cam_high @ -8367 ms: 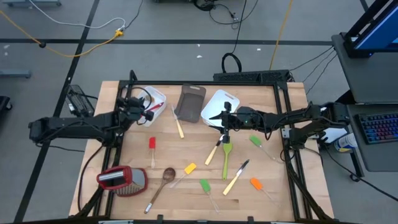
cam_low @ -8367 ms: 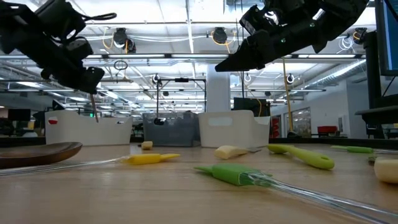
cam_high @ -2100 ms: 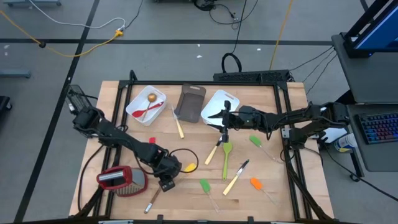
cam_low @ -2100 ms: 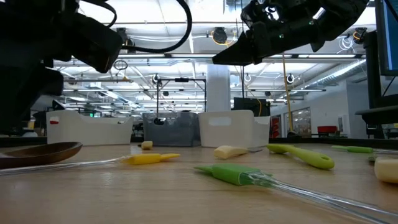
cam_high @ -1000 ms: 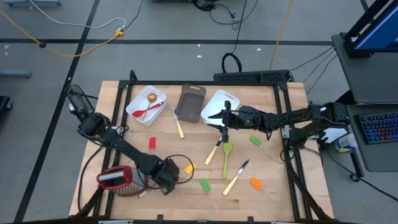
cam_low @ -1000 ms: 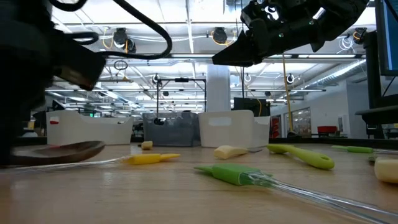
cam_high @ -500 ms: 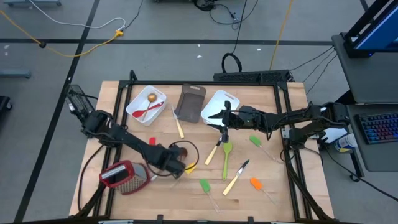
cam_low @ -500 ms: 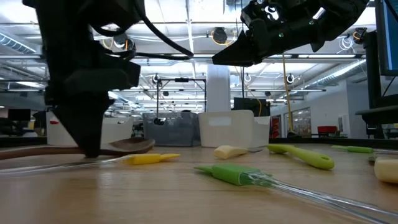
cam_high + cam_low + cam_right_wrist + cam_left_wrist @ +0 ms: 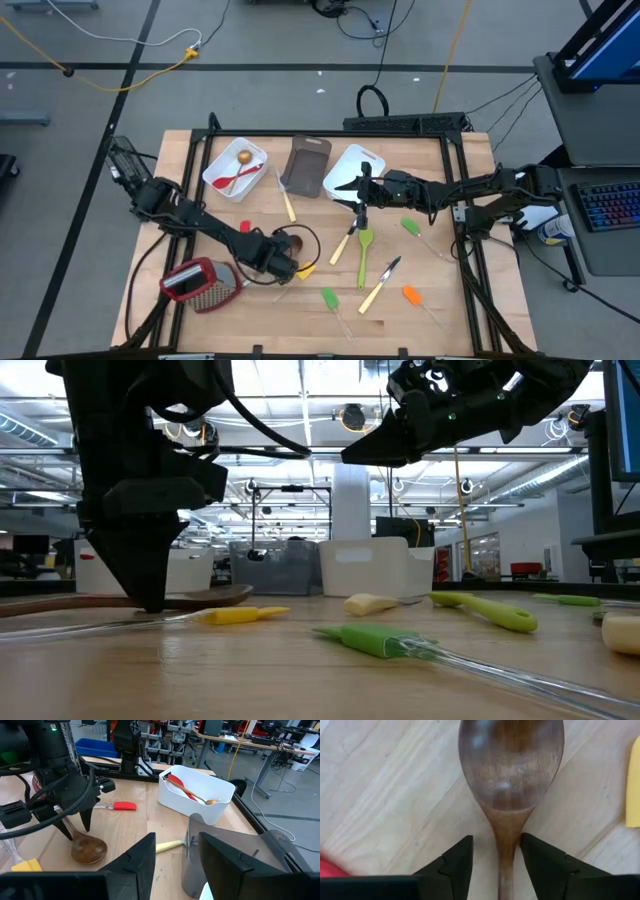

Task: Pick & Place Kitchen Items
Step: Put the brown serving spoon into the left white bin

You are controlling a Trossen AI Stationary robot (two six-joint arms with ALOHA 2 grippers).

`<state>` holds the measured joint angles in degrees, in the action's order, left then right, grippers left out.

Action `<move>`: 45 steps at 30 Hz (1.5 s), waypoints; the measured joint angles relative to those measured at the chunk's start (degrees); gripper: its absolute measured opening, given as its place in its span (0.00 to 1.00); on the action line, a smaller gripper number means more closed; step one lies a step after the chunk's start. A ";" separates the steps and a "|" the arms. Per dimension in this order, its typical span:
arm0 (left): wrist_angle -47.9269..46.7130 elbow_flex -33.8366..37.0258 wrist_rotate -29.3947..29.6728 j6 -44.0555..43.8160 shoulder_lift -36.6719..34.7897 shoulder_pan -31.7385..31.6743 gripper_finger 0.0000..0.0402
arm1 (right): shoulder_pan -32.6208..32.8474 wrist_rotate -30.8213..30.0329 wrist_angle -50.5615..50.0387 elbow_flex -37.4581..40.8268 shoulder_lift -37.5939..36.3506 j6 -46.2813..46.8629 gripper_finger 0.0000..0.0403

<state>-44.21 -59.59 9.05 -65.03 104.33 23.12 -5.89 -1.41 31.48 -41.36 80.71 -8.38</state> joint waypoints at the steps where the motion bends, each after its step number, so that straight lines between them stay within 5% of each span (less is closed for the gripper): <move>1: -0.15 0.00 -0.01 -0.43 0.02 0.41 0.44 | 0.00 0.00 0.00 0.00 0.00 0.00 0.35; 8: -0.53 -0.02 -1.61 -3.48 0.02 2.86 0.34 | 0.00 0.00 0.00 0.00 0.00 0.00 0.35; 17: -0.81 -0.09 -2.74 -1.08 -1.85 2.39 0.04 | 0.00 0.00 0.00 -0.02 0.00 0.01 0.35; 31: -15.76 -13.08 13.25 11.48 -11.36 -4.78 0.04 | 0.00 0.00 0.26 -0.04 -0.02 0.15 0.35; 45: -35.85 -19.41 13.92 24.91 -11.37 -20.58 0.04 | 0.00 0.00 0.02 -0.04 -0.02 0.07 0.35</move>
<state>-80.07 -79.00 22.96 -40.11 92.97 2.55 -5.89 -1.41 31.51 -41.41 80.68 -8.32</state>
